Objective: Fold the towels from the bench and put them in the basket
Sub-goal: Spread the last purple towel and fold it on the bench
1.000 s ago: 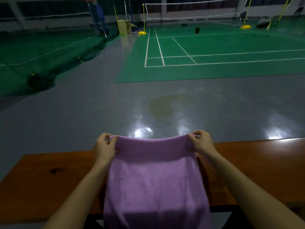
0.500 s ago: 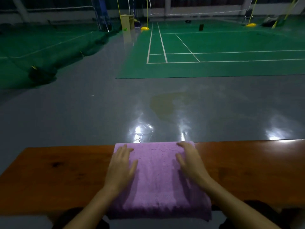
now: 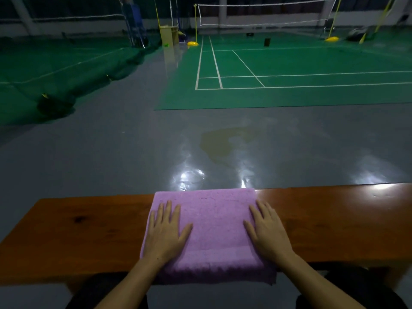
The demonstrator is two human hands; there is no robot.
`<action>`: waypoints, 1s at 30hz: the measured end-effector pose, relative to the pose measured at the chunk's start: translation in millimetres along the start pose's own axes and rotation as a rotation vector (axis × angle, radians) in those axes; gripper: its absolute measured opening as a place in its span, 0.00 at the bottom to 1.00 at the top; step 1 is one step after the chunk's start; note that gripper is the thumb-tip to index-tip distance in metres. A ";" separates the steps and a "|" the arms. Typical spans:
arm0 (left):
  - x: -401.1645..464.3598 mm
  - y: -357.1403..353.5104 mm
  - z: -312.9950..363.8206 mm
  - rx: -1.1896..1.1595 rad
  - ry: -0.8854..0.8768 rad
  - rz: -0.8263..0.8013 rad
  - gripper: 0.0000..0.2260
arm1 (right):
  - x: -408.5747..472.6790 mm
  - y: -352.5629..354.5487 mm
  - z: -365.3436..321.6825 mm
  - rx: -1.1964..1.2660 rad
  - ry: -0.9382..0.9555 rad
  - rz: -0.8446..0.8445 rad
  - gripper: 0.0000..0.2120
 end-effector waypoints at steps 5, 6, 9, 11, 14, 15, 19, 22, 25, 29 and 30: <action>-5.1 16.5 20.1 -0.058 -0.170 0.305 0.28 | -27.2 12.2 16.4 0.008 -0.288 0.112 0.26; -5.8 22.0 32.3 -0.075 -0.230 0.359 0.24 | -28.3 12.9 18.2 0.065 -0.310 0.075 0.25; -10.5 36.5 77.0 -0.176 -0.338 0.397 0.19 | -27.6 15.8 20.4 0.326 -0.249 -0.059 0.20; -13.3 34.8 101.6 -0.257 -0.386 0.365 0.16 | -28.8 23.0 17.8 0.430 -0.213 -0.113 0.15; -14.8 33.5 121.0 -0.322 -0.458 0.339 0.10 | -30.5 32.6 18.2 0.527 -0.178 -0.094 0.10; -13.7 34.1 123.8 -0.327 -0.483 0.317 0.10 | -31.0 34.2 18.2 0.569 -0.174 -0.097 0.09; -7.0 40.2 127.0 -0.409 -0.550 0.201 0.10 | -31.3 35.0 9.5 0.804 -0.137 -0.047 0.11; -2.1 45.5 132.2 -0.411 -0.602 0.079 0.11 | -33.4 36.2 -2.2 0.921 -0.074 0.029 0.13; 3.1 53.9 136.9 -0.425 -0.665 -0.041 0.15 | -38.1 44.3 -14.3 1.008 0.041 0.092 0.12; 9.1 63.1 132.8 -0.458 -0.732 -0.260 0.23 | -45.7 51.5 -28.8 1.029 0.214 0.038 0.12; 10.0 64.7 131.0 -0.473 -0.732 -0.309 0.23 | -47.2 52.8 -31.5 1.032 0.238 0.015 0.12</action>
Point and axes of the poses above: each hand's wrist, its own x-axis towards the middle knuckle, its own y-axis out of the back of the hand, z = x × y, the point moved 2 cm from there along x, towards the middle knuckle, and after that the axes turned 13 degrees about -z, right-handed, at the moved point
